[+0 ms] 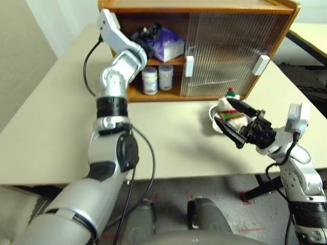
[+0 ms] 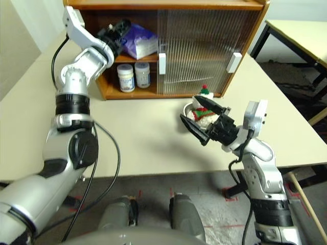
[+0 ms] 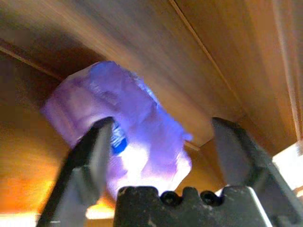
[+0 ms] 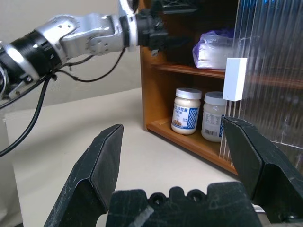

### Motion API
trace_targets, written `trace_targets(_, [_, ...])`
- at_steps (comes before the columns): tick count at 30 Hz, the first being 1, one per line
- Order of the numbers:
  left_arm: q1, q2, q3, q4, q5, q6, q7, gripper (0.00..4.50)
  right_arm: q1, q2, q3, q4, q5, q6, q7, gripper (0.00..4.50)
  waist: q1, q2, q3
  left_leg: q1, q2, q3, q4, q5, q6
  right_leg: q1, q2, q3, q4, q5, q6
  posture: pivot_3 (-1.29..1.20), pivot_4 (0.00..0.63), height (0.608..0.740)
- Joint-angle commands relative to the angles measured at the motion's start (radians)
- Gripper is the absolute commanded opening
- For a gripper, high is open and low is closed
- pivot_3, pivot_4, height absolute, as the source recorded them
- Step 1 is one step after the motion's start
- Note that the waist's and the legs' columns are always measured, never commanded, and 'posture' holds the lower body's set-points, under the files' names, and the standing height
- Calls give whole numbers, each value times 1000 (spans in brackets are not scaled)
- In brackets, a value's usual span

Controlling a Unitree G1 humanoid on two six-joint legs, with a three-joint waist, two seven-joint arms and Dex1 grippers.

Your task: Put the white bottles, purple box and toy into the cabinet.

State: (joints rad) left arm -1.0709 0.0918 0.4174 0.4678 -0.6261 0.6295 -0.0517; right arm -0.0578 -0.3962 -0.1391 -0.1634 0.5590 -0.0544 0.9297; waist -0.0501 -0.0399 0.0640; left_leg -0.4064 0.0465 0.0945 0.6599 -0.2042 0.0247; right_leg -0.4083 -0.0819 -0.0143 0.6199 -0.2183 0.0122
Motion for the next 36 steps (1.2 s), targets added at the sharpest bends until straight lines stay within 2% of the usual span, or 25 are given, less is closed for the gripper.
trace_targets(1, [100,73,-138,-198,3,150,-120,4472,-4,-10,-7,-10,2,-8,2,4500,-5,0,0,0,0,0,0,0,0,0,0,0,0,0,0,-29,0,740])
trace_targets(2, [135,105,-184,-254,2,182,-168,4472,-7,-11,-5,-8,1,-6,3,4500,-7,0,0,0,0,0,0,0,0,0,0,0,1,0,0,-26,0,740])
trace_targets(5, [206,177,-270,-366,-10,236,-286,3781,-15,-11,1,-1,-2,-6,7,4500,-11,0,0,0,0,0,0,0,0,0,0,0,1,0,0,-18,0,740])
trace_targets(9, [233,196,-335,-390,0,204,-407,2264,-23,-6,8,4,0,-4,7,4500,-6,0,0,0,0,0,0,0,0,0,-1,0,0,-2,-3,-21,0,740])
trace_targets(12, [202,165,-348,-315,42,134,-424,1090,-26,2,15,1,-4,-5,0,4500,-6,1,0,1,0,0,0,0,0,1,-2,1,0,-6,-11,-30,0,740])
trace_targets(15, [165,162,-381,-211,124,32,-444,15,-21,7,16,-7,-7,-6,-8,4500,-7,1,0,1,-1,-1,1,0,0,1,-2,1,1,-6,-11,-45,0,740])
trace_targets(19, [68,155,-424,18,265,-139,-429,15,-6,15,16,-15,-15,-14,-19,4500,-11,1,0,1,-1,-1,1,0,0,1,-1,1,1,-6,-11,-69,0,740])
trace_targets(25, [-83,122,-407,361,372,-347,-412,15,11,22,17,-41,-21,-16,-43,4500,-15,1,0,0,-1,-1,1,0,0,0,-2,1,0,-6,-10,-104,0,740])
trace_targets(28, [-146,124,-412,505,431,-435,-395,15,26,17,8,-57,-18,-16,-53,4500,-19,1,0,0,-1,0,0,0,0,0,-1,1,0,-2,0,-117,0,740])
trace_targets(36, [-179,116,-400,586,478,-521,-422,15,41,10,-2,-75,-14,-16,-68,4500,-25,1,0,-1,0,-1,-1,-1,-1,-1,-2,-1,0,-2,1,-131,0,740])
